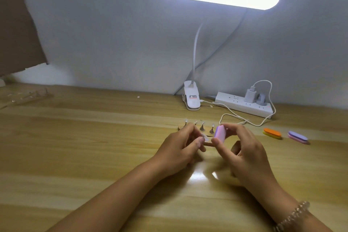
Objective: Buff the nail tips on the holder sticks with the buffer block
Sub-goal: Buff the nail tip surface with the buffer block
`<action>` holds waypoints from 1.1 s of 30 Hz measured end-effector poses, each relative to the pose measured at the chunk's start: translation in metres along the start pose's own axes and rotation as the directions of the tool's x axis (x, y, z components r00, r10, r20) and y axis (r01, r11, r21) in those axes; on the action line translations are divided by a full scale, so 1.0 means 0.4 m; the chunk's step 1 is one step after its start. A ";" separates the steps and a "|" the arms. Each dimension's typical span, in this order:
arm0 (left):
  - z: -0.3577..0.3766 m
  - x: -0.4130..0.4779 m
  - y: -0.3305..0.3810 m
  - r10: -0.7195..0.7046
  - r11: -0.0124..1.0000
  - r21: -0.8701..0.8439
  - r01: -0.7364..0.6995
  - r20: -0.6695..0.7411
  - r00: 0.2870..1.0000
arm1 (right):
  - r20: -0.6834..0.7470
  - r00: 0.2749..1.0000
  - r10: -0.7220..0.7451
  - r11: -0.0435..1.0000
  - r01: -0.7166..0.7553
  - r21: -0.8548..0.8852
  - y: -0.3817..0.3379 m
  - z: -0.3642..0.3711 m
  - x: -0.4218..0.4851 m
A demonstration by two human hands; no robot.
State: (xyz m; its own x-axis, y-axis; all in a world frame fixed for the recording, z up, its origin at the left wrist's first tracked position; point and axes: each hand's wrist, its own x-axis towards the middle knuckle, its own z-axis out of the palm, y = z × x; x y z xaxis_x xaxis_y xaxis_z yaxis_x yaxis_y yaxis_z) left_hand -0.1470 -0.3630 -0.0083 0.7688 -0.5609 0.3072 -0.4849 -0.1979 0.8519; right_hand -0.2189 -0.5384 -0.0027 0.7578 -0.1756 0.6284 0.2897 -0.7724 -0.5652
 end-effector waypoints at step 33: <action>-0.007 0.018 0.003 -0.025 0.999 -0.019 0.027 0.074 0.997 | 0.065 0.985 -0.157 0.969 0.167 -0.183 -0.031 0.021 0.000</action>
State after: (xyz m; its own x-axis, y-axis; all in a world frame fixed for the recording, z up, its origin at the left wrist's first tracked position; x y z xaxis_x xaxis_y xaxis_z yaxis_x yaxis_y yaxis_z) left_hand -0.1410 -0.3648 -0.0038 0.7479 -0.6136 0.2532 -0.4560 -0.1976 0.8678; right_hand -0.2174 -0.5237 -0.0001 0.7392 -0.0121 0.6733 0.2998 -0.8894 -0.3451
